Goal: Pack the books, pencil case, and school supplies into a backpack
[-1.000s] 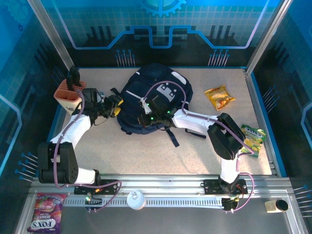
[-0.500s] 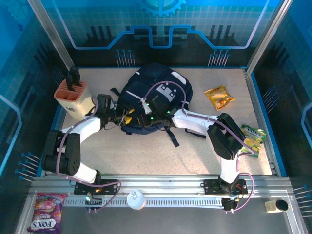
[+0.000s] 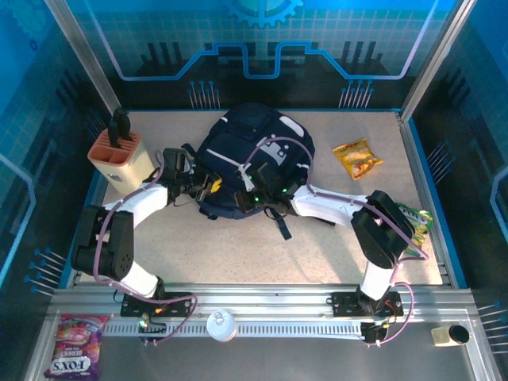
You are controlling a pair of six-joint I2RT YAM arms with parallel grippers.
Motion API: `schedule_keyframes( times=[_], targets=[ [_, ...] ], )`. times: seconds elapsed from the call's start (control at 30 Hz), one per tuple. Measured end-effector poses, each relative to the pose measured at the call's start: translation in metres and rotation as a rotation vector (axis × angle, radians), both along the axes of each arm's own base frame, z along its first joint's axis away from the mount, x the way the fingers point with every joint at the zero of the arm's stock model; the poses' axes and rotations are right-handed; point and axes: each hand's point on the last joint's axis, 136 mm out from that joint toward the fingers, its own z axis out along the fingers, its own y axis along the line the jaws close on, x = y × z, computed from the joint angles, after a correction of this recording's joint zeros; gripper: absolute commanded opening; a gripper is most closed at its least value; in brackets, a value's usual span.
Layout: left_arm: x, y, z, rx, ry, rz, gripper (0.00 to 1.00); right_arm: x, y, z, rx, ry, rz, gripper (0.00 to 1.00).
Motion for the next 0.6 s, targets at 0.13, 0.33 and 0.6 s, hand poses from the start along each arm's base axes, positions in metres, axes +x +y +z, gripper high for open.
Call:
schedule_keyframes(
  times=[0.13, 0.33, 0.6],
  targets=[
    [0.001, 0.004, -0.001, 0.007, -0.003, 0.004, 0.0, -0.004, -0.019, -0.014, -0.065, 0.001, -0.028, 0.07],
    [0.004, 0.016, -0.001, 0.014, -0.005, 0.027, 0.0, 0.006, -0.064, -0.032, -0.165, 0.008, -0.136, 0.09],
    [0.003, 0.015, 0.002, 0.034, -0.027, -0.02, 0.0, 0.035, -0.103, -0.029, -0.193, -0.003, -0.16, 0.12]
  ],
)
